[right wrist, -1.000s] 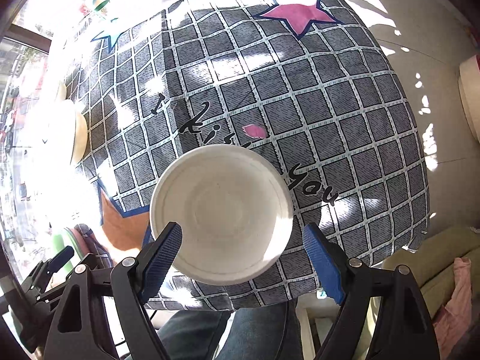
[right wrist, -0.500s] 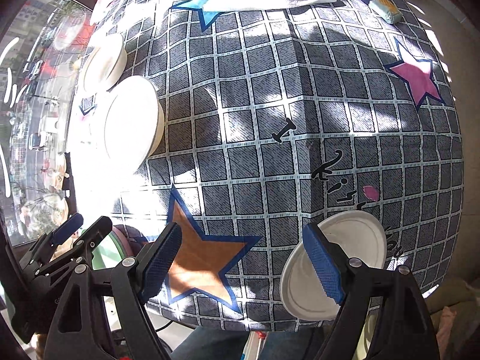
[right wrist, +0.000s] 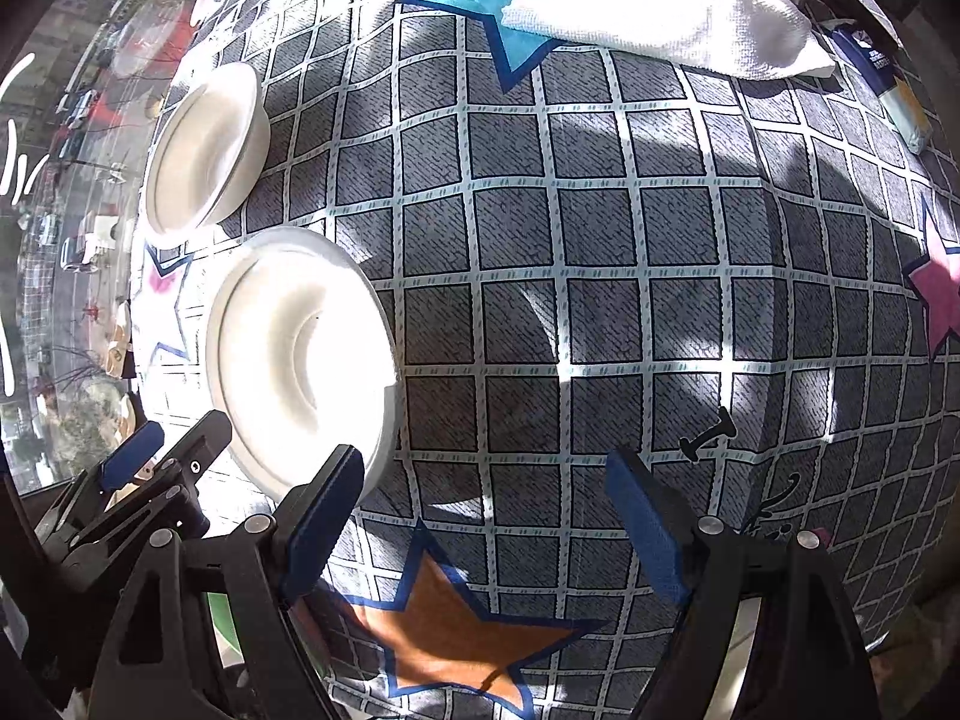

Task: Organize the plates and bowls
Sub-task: 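Grasp another white paper bowl rim with the right tool and lift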

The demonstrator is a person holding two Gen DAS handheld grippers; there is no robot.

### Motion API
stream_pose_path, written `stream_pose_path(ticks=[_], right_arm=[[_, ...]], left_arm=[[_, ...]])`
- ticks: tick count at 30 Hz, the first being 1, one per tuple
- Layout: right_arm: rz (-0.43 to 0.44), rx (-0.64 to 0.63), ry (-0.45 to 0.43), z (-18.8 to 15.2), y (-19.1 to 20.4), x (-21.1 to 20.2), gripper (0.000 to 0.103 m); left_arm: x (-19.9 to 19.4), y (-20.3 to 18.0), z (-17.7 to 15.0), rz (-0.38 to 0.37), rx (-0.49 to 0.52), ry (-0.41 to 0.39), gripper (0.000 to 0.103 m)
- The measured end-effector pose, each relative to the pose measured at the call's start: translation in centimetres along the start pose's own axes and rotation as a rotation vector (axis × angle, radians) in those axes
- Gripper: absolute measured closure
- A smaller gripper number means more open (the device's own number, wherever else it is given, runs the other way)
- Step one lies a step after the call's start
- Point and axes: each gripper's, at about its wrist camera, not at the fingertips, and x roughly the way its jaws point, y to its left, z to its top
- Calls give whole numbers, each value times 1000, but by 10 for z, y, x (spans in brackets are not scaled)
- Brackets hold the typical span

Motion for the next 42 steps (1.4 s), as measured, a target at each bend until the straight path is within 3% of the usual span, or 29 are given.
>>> stream_pose_path(ticks=[7, 9, 11, 13, 14, 15, 19, 22, 42], right_arm=[[-1, -15, 3, 20, 16, 23, 19], [3, -5, 8, 21, 18, 28, 29], [8, 0, 32, 22, 19, 36, 57], [45, 21, 62, 22, 18, 43, 62], [68, 29, 72, 22, 18, 47, 71], [78, 27, 82, 22, 19, 50, 75], [76, -32, 89, 14, 29, 53, 78], [90, -37, 108, 1, 28, 54, 78], [37, -89, 209, -150, -12, 75, 78]], left_arm=[[26, -8, 19, 21, 30, 32, 28], [32, -9, 21, 17, 35, 41, 34], [40, -10, 22, 8, 40, 63, 44], [46, -10, 24, -57, 33, 86, 58], [46, -12, 24, -77, 32, 87, 65], [45, -14, 25, -79, 42, 83, 70], [41, -32, 21, -16, 139, 53, 71], [40, -32, 10, -31, 151, 70, 71], [35, -48, -155, -85, 287, 157, 72]])
